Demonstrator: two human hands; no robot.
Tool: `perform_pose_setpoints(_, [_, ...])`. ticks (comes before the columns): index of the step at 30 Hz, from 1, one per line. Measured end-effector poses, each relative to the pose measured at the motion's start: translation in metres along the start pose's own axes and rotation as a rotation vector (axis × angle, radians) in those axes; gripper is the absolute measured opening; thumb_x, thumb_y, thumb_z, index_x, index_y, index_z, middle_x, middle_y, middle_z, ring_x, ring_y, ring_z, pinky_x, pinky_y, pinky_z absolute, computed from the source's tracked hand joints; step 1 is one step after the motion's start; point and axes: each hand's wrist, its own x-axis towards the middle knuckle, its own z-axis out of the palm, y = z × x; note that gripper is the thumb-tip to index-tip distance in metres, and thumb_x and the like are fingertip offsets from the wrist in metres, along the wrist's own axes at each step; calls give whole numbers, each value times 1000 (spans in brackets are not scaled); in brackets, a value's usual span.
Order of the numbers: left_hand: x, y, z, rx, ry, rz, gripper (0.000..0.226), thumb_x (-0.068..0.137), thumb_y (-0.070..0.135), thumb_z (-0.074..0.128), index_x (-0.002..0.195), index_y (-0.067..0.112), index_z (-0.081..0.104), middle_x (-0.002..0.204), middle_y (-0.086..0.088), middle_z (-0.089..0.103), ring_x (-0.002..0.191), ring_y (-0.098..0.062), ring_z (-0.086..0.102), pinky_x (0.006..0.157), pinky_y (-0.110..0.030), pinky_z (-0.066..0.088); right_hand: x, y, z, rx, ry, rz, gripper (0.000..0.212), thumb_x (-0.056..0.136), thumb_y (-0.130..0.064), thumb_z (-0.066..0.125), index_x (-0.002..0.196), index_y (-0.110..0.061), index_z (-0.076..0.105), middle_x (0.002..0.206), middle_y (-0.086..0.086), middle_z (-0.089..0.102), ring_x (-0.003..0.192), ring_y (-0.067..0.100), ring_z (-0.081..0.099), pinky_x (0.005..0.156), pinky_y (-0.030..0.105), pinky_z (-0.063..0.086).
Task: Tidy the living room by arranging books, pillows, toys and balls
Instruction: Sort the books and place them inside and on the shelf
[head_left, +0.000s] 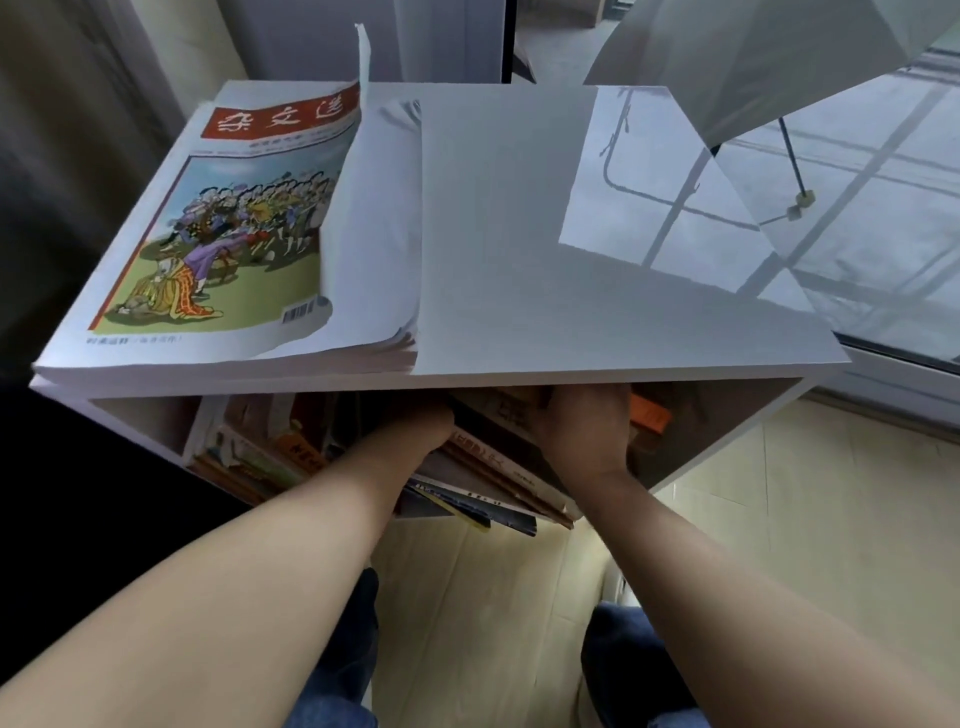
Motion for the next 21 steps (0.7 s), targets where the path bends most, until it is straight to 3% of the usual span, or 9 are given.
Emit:
perform_pose_setpoints(2, [1, -2, 1, 41, -3, 11, 25, 100, 9, 34, 116, 3, 52, 120, -17, 54, 109, -28, 52, 92, -30, 41, -19, 6, 13, 30, -180, 53, 49, 43, -3, 85, 89, -3, 66, 77, 15, 68, 70, 39, 65, 62, 41, 53])
perform_pose_setpoints(5, [2, -7, 5, 102, -1, 37, 25, 98, 9, 38, 120, 4, 49, 125, -16, 51, 116, -28, 49, 94, -29, 40, -50, 12, 28, 98, -470, 227, 48, 76, -14, 69, 121, -12, 53, 111, 8, 61, 102, 30, 57, 83, 39, 47])
perform_pose_setpoints(9, [5, -11, 8, 79, -6, 53, 27, 97, 7, 39, 123, 6, 48, 124, -14, 51, 115, -27, 49, 88, -26, 37, -57, 15, 33, 160, -421, 295, 44, 80, -15, 66, 122, -13, 53, 116, 5, 60, 109, 26, 54, 92, 41, 45])
perform_pose_setpoints(13, [11, -11, 11, -17, -22, 44, 22, 99, 13, 39, 117, 9, 51, 117, -11, 54, 92, -17, 47, 78, -24, 36, -55, 19, 29, 185, -424, 295, 48, 77, -13, 66, 123, -13, 53, 117, 6, 58, 113, 27, 50, 95, 40, 36])
perform_pose_setpoints(19, [16, -13, 18, -59, -50, 18, 19, 97, 18, 46, 110, 10, 56, 112, -12, 59, 101, -24, 57, 82, -29, 45, -57, 23, 25, 198, -443, 279, 48, 80, -14, 66, 126, -14, 51, 120, 4, 56, 117, 25, 47, 98, 37, 30])
perform_pose_setpoints(21, [16, -13, 19, -85, -93, -14, 16, 97, 17, 45, 104, 8, 56, 109, -15, 61, 99, -25, 60, 77, -29, 45, -57, 24, 24, 204, -443, 287, 46, 80, -13, 66, 124, -12, 52, 119, 5, 57, 117, 26, 48, 98, 38, 30])
